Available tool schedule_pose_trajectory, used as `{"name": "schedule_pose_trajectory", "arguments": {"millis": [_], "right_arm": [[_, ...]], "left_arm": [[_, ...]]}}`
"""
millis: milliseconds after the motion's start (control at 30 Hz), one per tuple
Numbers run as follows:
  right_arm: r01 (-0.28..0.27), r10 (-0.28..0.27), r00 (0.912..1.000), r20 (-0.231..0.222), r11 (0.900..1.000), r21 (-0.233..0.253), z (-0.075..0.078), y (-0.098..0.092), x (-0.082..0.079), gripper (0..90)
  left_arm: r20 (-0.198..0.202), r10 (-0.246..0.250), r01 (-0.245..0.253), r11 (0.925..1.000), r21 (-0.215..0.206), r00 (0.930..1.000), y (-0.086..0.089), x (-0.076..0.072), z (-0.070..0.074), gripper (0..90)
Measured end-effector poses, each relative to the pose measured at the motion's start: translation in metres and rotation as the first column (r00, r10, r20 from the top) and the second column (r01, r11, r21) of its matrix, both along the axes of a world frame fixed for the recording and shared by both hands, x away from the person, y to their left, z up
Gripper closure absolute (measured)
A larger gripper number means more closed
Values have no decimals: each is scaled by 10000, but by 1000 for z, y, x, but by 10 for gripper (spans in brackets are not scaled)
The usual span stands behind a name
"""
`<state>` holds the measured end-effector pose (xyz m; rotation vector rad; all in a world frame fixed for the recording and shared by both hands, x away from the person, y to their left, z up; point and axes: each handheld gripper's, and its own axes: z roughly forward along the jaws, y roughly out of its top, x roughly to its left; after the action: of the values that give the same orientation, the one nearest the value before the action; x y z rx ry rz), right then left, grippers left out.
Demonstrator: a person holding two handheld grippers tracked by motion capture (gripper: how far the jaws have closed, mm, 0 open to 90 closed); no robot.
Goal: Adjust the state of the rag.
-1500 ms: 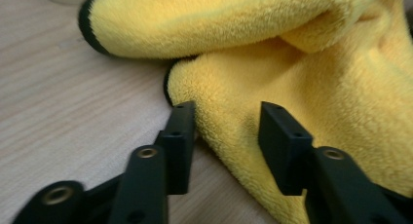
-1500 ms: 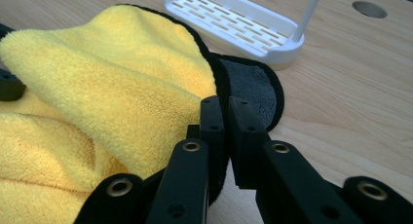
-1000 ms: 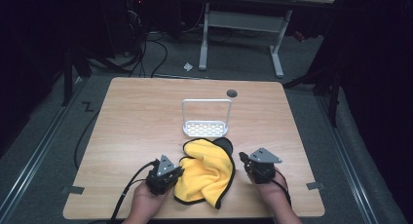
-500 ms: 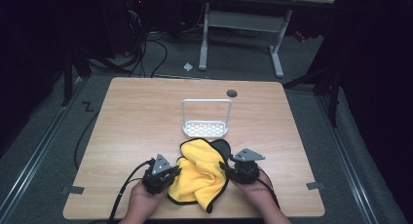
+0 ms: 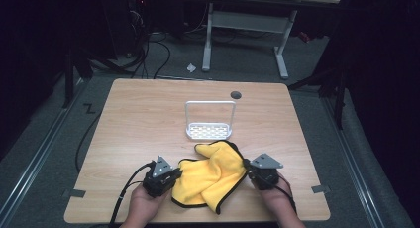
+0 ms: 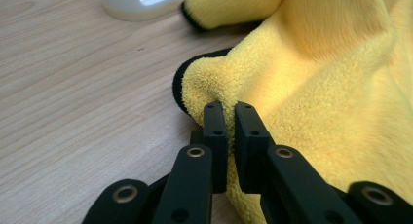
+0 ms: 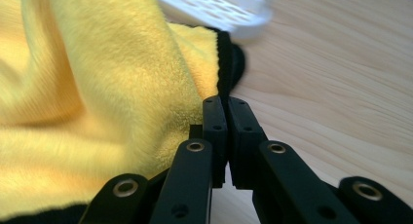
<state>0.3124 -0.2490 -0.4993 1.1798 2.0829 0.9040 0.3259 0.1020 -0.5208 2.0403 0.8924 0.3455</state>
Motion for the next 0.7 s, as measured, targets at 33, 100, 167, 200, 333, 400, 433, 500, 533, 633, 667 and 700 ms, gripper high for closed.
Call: {"name": "schedule_pose_trajectory", "arguments": {"millis": [33, 100, 167, 200, 333, 400, 433, 500, 533, 633, 667, 700], "right_arm": [[274, -274, 9996, -60, 9996, -43, 0, -9, -2, 880], [503, -505, 9987, -110, 9986, -137, -1, -16, -4, 880], [954, -981, 9943, -420, 9934, -635, -8, -33, -9, 876], [981, -1014, 9929, -630, 9938, -523, -10, -37, -10, 871], [676, -669, 9950, -748, 9977, 81, -11, -36, -11, 731], [491, -474, 9973, -554, 9984, 291, -9, -32, -10, 667], [484, -465, 9977, -486, 9981, 374, -8, -31, -11, 660], [460, -447, 9987, -256, 9976, 519, -5, -30, -12, 660], [460, -447, 9987, -256, 9976, 519, -5, -30, -12, 660], [546, -558, 9984, 129, 9955, 772, 1, -33, -13, 712], [553, -573, 9981, 237, 9955, 765, 2, -34, -13, 740], [567, -592, 9978, 301, 9954, 778, 3, -34, -12, 786]], "left_arm": [[-32, -17, 17, 10000, -48, 10000, 1, 0, 0, 847], [-49, -24, 23, 10000, -69, 10000, 1, 1, 0, 848], [-54, -22, 21, 9999, -148, 10000, 1, 2, 0, 847], [-14, -12, 12, 9999, -123, 10000, 1, 2, 0, 846], [42, 684, -684, 9977, 4, 9977, 9, 20, -3, 815], [-146, 935, -936, 9956, -70, 9955, 13, 26, -5, 703], [-290, 1161, -1166, 9930, -175, 9928, 17, 28, -4, 648], [-19, 1488, -1488, 9881, -396, 9889, 22, 25, 4, 622], [109, 1462, -1453, 9876, -587, 9892, 24, 20, 11, 622], [-48, 637, -638, 9901, -1253, 9980, 15, 1, 24, 664], [-234, 303, -331, 9907, -1317, 9993, 9, -3, 24, 687], [-886, -741, 649, 9926, -1029, 9933, -13, -15, 16, 725]]}}
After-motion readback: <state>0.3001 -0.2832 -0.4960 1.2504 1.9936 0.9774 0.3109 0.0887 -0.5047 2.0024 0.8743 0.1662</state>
